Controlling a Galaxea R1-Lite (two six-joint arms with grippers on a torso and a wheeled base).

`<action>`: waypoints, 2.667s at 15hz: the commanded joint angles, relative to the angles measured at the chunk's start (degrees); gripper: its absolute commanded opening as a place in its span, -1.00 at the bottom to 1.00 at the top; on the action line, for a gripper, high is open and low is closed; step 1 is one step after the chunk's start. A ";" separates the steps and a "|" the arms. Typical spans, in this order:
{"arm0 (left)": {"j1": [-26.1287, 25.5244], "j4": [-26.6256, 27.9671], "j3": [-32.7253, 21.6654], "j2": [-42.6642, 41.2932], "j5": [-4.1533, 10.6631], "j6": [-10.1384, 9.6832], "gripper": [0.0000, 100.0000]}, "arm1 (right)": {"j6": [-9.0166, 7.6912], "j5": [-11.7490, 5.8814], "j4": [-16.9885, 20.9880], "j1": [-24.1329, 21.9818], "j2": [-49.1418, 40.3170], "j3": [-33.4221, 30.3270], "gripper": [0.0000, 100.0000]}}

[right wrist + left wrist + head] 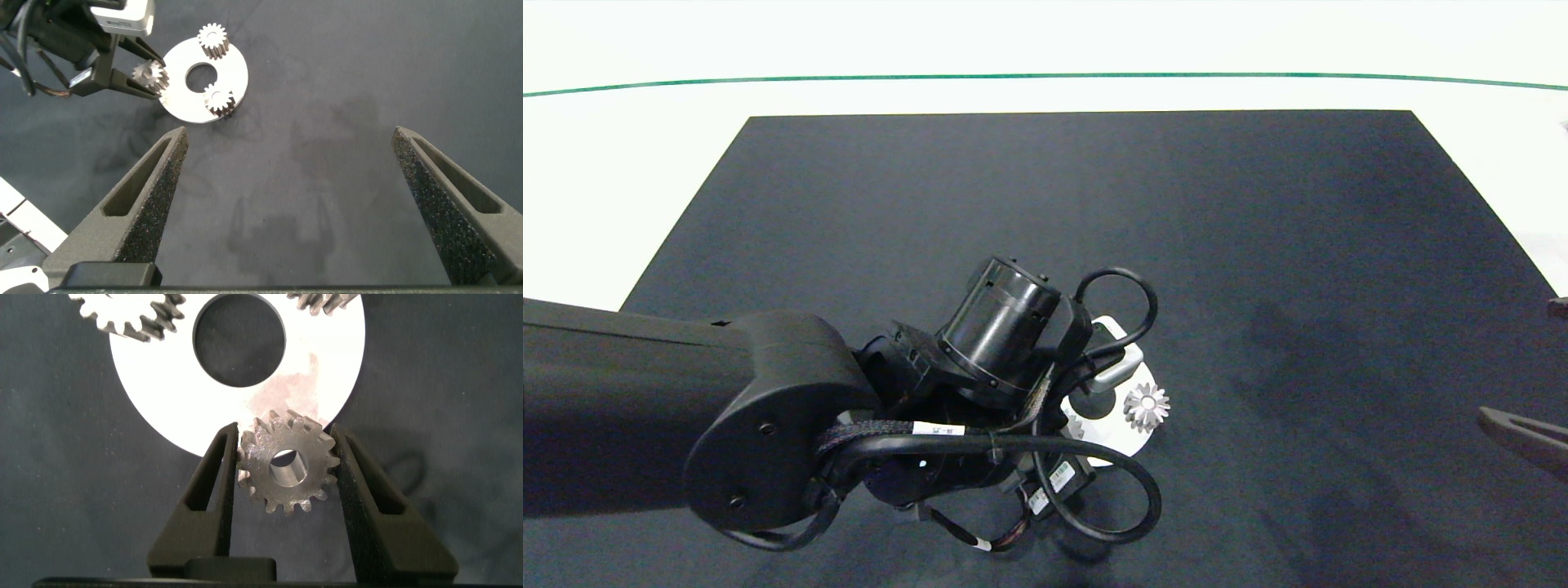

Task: Install three planetary gears onto the carrier pins

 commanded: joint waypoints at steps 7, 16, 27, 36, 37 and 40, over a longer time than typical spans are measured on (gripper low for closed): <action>0.57 0.22 -1.15 -0.11 0.45 0.66 -0.50 | -0.07 -0.06 0.06 -0.02 -0.15 0.00 1.00; 0.92 0.22 -0.71 -0.81 0.63 0.58 -0.50 | -0.07 -0.06 0.06 0.06 0.03 0.09 1.00; 0.92 -1.19 -0.44 -0.19 0.71 0.66 -0.50 | -0.07 0.03 0.06 0.06 -0.06 0.09 1.00; 1.01 -1.10 0.61 -0.72 0.71 0.66 -0.50 | -0.07 0.03 0.06 0.06 -0.06 0.09 1.00; 1.10 -1.10 0.96 -0.72 0.71 0.66 -0.50 | -0.16 0.03 0.06 0.06 -0.06 0.18 1.00; 1.01 -1.10 1.23 -0.72 0.71 0.58 -0.50 | -0.16 0.03 0.06 0.06 -0.06 0.18 1.00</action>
